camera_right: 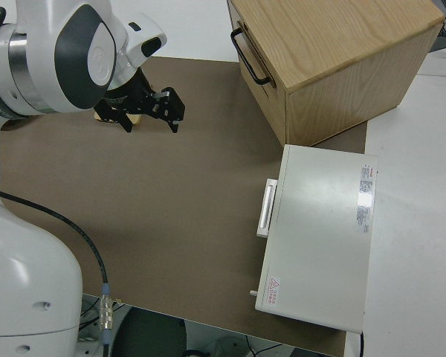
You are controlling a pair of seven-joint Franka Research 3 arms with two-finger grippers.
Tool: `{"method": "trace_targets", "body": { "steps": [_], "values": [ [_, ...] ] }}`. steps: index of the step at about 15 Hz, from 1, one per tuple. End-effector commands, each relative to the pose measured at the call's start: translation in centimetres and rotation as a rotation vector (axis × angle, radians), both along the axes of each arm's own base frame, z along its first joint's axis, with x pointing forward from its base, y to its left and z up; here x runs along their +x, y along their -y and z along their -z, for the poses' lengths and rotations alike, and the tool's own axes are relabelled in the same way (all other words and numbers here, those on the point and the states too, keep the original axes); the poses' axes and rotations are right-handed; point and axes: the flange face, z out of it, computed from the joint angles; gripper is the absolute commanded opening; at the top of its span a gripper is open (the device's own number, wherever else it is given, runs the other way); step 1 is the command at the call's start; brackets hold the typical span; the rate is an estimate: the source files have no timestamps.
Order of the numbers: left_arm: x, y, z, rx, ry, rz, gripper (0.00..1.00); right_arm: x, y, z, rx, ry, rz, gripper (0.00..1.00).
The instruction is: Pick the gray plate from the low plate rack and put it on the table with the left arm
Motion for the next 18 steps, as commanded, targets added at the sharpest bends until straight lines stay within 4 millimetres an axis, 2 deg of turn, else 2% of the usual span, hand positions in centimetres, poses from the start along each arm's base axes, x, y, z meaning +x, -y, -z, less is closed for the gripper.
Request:
{"method": "trace_targets", "body": {
  "steps": [1, 8, 11, 15, 18],
  "values": [
    [0.2, -2.6, 0.4, -0.010, -0.009, -0.032, 1.00, -0.2, 0.2, -0.3, 0.009, -0.006, 0.003, 0.990],
    [-0.4, -3.4, 1.5, -0.004, -0.032, 0.020, 1.00, -0.2, 0.1, -0.3, 0.009, -0.006, 0.002, 0.990],
    [-0.9, -4.7, 2.1, 0.007, -0.041, 0.025, 0.99, -0.2, 0.1, -0.3, 0.009, -0.006, 0.003, 0.990],
    [-1.3, -5.9, 4.0, 0.082, -0.041, 0.061, 0.99, -0.2, 0.1, -0.3, 0.009, -0.006, 0.003, 0.990],
    [-1.6, -8.6, 5.3, 0.079, -0.065, 0.015, 0.99, -0.2, 0.1, -0.3, 0.009, -0.006, 0.003, 0.987]
  ]
}}
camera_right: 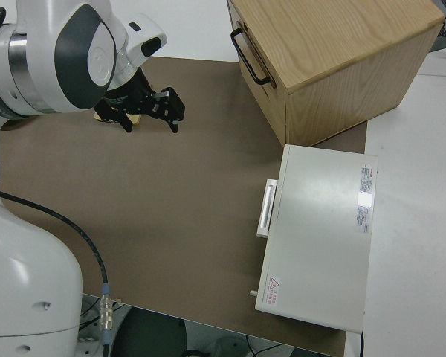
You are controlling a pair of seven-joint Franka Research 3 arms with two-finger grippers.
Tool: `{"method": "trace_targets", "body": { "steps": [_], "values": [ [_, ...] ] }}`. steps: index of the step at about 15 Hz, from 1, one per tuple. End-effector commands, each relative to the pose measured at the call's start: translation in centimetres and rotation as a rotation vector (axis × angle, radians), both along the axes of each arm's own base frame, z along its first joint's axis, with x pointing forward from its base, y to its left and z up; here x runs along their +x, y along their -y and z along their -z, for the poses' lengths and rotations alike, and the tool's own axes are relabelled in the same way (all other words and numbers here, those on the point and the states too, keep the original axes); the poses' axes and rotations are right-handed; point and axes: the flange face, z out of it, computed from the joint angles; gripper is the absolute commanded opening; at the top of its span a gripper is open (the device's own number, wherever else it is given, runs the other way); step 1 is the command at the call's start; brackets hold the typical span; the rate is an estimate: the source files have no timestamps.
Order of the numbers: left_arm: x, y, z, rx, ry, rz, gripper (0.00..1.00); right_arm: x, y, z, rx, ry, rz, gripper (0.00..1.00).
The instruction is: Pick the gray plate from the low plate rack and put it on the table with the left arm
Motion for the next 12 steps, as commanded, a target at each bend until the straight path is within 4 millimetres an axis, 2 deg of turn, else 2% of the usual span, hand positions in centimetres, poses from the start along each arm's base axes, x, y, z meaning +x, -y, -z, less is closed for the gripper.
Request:
{"method": "trace_targets", "body": {
  "steps": [1, 6, 12],
  "values": [
    [-1.3, -3.2, 1.3, 0.008, 0.000, -0.015, 0.99, -0.2, 0.1, -0.3, 0.009, -0.006, 0.002, 0.990],
    [-2.0, -7.7, 2.7, 0.002, 0.009, 0.021, 0.99, -0.2, 0.1, -0.3, 0.009, -0.006, 0.002, 0.987],
    [-4.7, -10.1, 7.8, 0.023, 0.078, 0.021, 0.99, -0.2, 0.1, -0.3, 0.009, -0.006, 0.002, 0.987]
  ]
}}
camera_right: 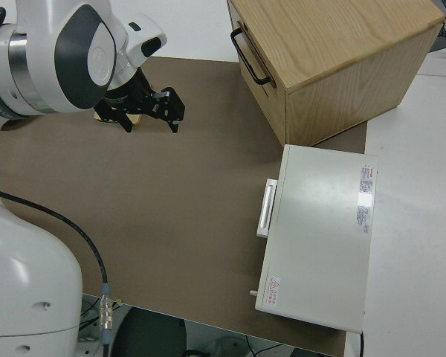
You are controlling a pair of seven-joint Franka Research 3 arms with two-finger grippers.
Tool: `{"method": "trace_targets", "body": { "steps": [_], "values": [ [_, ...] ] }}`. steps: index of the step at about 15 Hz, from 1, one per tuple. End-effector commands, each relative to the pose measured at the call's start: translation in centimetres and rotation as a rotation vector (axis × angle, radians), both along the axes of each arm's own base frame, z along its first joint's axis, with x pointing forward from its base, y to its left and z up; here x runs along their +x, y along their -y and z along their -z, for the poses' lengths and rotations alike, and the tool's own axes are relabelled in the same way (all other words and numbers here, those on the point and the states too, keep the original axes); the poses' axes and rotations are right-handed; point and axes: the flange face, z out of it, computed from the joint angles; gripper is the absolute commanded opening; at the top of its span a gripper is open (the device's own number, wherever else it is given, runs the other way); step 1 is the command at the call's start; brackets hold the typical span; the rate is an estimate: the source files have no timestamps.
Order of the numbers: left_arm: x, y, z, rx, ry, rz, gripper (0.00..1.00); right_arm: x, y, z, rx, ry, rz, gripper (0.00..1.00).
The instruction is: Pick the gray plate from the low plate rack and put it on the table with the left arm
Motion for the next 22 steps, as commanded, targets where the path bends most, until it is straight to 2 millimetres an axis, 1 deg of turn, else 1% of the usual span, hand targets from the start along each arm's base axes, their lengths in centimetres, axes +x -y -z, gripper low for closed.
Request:
{"method": "trace_targets", "body": {
  "steps": [1, 5, 7, 8, 14, 22],
  "values": [
    [-2.8, -1.0, 3.4, 0.002, 0.049, 0.021, 0.99, -0.2, 0.1, -0.3, 0.009, -0.006, 0.003, 0.990],
    [-3.2, -3.7, 5.5, -0.003, 0.055, 0.053, 0.99, -0.2, 0.1, -0.3, 0.009, -0.006, 0.002, 0.990],
    [-3.3, -4.1, 6.9, -0.004, 0.060, 0.074, 0.99, -0.2, 0.1, -0.3, 0.009, -0.006, 0.002, 0.990],
    [-3.4, -4.8, 7.5, -0.002, 0.071, 0.061, 0.99, -0.2, 0.1, -0.3, 0.009, -0.006, 0.003, 0.987],
    [-4.0, -5.5, 11.2, -0.004, 0.088, 0.049, 0.99, -0.2, 0.1, -0.3, 0.009, -0.006, 0.002, 0.990],
    [-4.6, -6.3, 14.8, -0.003, 0.103, 0.035, 0.99, -0.2, 0.1, -0.3, 0.009, -0.006, 0.002, 0.987]
  ]
}}
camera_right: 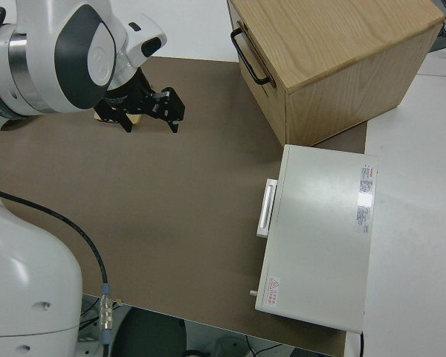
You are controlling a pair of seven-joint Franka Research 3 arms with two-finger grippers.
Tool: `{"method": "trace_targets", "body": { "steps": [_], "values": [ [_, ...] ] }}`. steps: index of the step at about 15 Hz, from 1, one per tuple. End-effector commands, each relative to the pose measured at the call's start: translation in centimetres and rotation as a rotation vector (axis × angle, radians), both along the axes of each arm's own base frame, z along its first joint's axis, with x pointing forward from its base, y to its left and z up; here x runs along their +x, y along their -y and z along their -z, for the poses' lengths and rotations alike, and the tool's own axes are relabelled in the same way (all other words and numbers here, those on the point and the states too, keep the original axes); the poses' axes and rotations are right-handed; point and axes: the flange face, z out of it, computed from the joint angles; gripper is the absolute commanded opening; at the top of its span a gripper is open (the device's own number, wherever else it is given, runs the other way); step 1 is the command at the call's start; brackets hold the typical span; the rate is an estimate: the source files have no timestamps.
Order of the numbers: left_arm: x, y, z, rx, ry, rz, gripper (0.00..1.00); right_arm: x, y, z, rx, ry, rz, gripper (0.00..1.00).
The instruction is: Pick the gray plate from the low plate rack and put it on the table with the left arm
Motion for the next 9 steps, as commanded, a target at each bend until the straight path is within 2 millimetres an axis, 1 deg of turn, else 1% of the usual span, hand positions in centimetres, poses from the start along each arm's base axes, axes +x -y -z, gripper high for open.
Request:
{"method": "trace_targets", "body": {
  "steps": [1, 9],
  "values": [
    [-1.0, -0.4, 1.5, 0.018, 0.025, 0.011, 0.99, -0.2, 0.1, -0.3, 0.009, -0.006, 0.002, 0.990],
    [-1.1, -0.3, 3.2, 0.032, 0.016, 0.025, 0.99, -0.2, 0.1, -0.3, 0.009, -0.006, 0.003, 0.987]
  ]
}}
